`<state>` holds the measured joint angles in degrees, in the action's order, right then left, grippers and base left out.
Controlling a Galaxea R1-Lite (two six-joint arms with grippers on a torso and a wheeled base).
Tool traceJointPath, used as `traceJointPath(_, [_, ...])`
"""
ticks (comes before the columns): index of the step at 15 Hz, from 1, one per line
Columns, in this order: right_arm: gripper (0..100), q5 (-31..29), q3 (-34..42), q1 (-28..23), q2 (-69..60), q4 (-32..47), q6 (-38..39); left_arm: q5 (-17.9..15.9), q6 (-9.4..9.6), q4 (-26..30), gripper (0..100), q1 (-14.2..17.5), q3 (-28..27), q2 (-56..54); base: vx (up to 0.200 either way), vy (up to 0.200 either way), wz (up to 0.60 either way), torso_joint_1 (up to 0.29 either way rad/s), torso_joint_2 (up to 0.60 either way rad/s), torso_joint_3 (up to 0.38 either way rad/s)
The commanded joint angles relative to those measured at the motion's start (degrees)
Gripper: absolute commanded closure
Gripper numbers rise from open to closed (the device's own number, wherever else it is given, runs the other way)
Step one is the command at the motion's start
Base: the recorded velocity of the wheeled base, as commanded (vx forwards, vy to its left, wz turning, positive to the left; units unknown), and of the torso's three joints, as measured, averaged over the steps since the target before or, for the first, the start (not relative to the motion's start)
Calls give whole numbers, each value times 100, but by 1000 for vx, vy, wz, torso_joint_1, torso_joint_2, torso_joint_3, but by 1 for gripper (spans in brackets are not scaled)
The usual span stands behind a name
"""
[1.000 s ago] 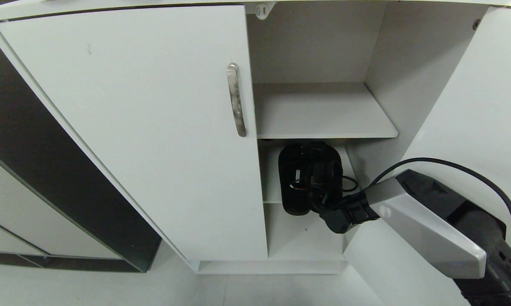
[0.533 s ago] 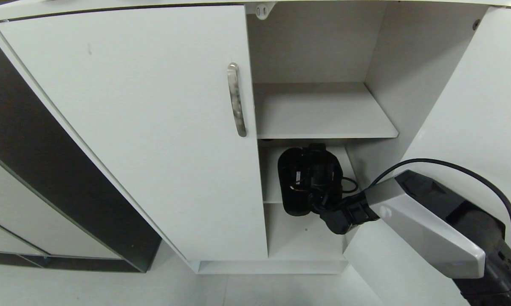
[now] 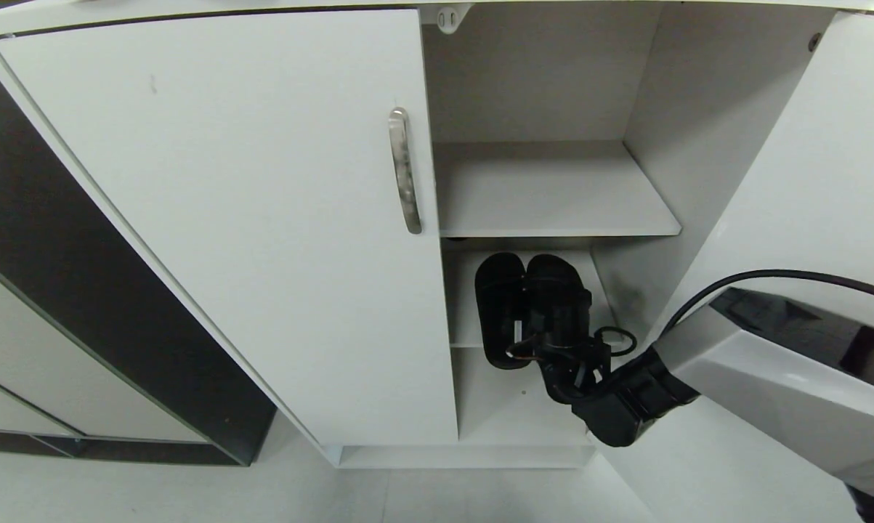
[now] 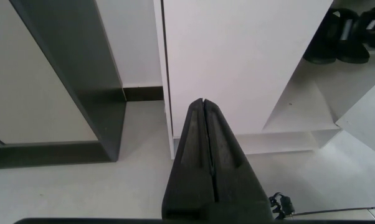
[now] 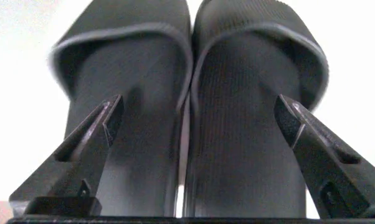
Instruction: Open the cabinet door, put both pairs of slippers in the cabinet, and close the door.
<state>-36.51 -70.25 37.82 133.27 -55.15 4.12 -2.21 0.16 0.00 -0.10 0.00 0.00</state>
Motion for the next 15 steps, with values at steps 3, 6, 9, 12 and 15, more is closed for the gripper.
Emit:
traceJointPath(3, [0, -14, 1805, 578, -1259, -444, 45, 1, 2, 0, 100, 1, 0, 9, 0, 0, 0, 0, 0, 0])
traceJointPath(6, [0, -23, 2279, 868, -1532, -629, 98, 1, 11, 0, 100, 1, 0, 9, 0, 0, 0, 0, 0, 0])
traceJointPath(9, [0, -40, 2323, 982, -1549, -646, 98, 1, 11, 0, 100, 1, 0, 9, 0, 0, 0, 0, 0, 0])
traceJointPath(12, [0, -225, 2394, 1088, -1541, -646, 98, 1, 2, 0, 100, 1, 0, 9, -200, 0, 0, 5, 6, 1])
traceJointPath(15, [0, -225, 2429, 1088, -1541, -646, 98, 1, 2, 0, 100, 1, 0, 9, -200, 0, 0, -5, 2, 1])
